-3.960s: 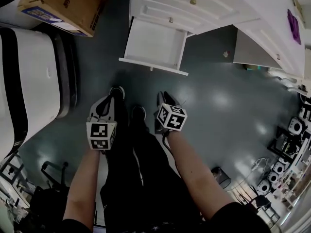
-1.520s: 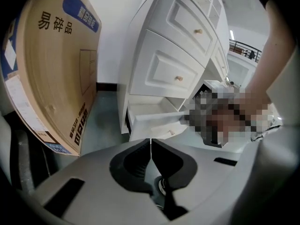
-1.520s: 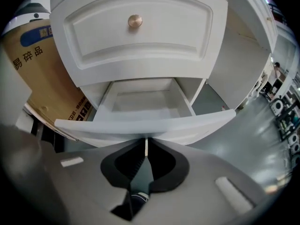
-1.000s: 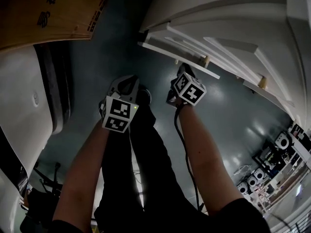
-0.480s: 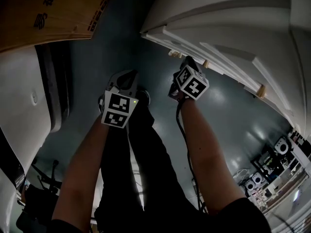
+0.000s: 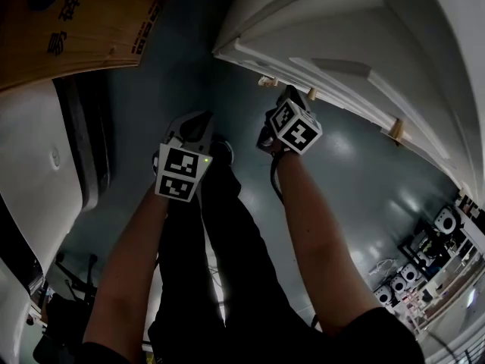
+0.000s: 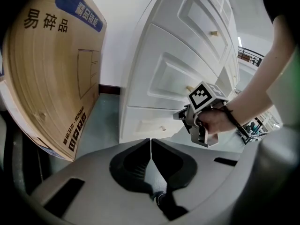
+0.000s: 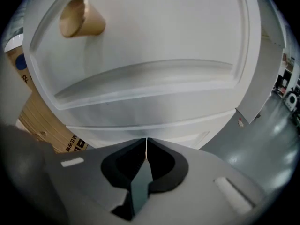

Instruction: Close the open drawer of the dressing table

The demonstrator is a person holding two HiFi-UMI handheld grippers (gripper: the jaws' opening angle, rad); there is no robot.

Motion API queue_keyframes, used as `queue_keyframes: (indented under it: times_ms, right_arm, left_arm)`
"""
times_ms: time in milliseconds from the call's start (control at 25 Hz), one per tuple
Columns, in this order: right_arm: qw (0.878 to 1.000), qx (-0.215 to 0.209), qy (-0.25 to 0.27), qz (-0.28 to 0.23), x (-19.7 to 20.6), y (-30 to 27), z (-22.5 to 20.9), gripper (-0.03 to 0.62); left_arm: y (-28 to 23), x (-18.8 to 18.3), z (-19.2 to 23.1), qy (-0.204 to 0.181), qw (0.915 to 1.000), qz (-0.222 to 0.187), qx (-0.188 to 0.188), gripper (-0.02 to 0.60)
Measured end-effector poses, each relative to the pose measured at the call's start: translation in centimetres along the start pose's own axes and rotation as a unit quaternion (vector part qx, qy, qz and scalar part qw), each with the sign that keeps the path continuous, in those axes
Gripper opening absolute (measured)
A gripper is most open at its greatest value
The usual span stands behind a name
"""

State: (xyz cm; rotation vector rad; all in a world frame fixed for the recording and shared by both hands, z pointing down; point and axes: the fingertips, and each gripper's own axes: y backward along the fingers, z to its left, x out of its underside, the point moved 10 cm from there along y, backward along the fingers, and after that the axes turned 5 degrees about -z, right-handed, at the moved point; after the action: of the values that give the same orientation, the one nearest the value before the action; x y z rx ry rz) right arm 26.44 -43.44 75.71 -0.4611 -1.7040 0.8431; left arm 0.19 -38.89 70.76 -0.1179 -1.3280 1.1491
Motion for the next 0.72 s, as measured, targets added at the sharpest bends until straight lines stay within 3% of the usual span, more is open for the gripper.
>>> queue_keyframes:
  times_ms: [360,560,720]
  right_arm:
    - [0.998,0.002,-0.054,0.011,-0.7,9.8,0.4,0.012]
    - [0.999,-0.002,-0.033,0.029,-1.9,18.5,1.7,0.012]
    - [0.999,0.003,-0.040,0.000,-4.6,21.9,4.2,0.012]
  left_arm:
    - [6.3,-4.5,-1.8,-0.031,0.9995,0.001,0.010,0.015]
    - [13.0,-8.9,-3.2,-0.055,0.9978,-0.029,0.022,0.015]
    - [15.1,-13.2,-0.9,-0.055,0.9960,-0.064,0.031,0.015]
